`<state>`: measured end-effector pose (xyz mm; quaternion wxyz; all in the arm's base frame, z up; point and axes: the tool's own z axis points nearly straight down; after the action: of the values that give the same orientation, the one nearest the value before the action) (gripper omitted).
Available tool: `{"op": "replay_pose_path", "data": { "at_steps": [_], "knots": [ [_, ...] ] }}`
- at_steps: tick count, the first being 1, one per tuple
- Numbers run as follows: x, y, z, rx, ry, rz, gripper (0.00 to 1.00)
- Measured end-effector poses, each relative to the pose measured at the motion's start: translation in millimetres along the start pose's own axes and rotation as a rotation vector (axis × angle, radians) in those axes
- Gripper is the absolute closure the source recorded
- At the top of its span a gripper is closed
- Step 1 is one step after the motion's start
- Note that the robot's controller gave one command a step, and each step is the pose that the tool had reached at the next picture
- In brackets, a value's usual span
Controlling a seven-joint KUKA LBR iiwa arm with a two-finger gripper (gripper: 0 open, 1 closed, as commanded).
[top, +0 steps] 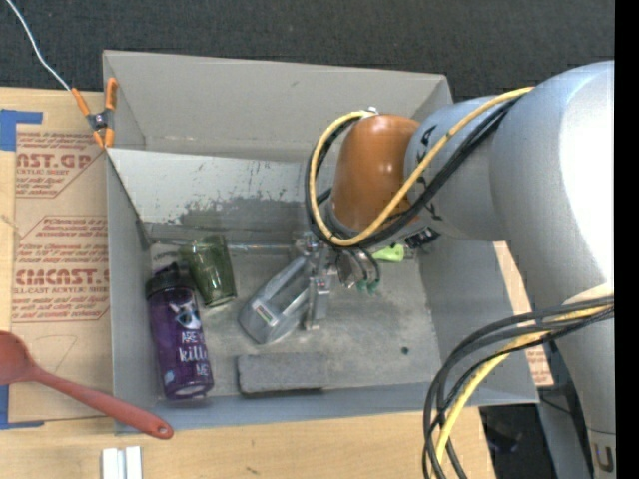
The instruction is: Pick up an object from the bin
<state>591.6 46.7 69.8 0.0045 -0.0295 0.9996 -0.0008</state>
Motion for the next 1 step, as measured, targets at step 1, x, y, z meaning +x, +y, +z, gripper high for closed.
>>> {"op": "replay_pose_path", "data": {
  "at_steps": [1],
  "knots": [
    [0.0, -0.1, 0.0, 0.0, 0.0, 0.0, 1.0]
  ]
}}
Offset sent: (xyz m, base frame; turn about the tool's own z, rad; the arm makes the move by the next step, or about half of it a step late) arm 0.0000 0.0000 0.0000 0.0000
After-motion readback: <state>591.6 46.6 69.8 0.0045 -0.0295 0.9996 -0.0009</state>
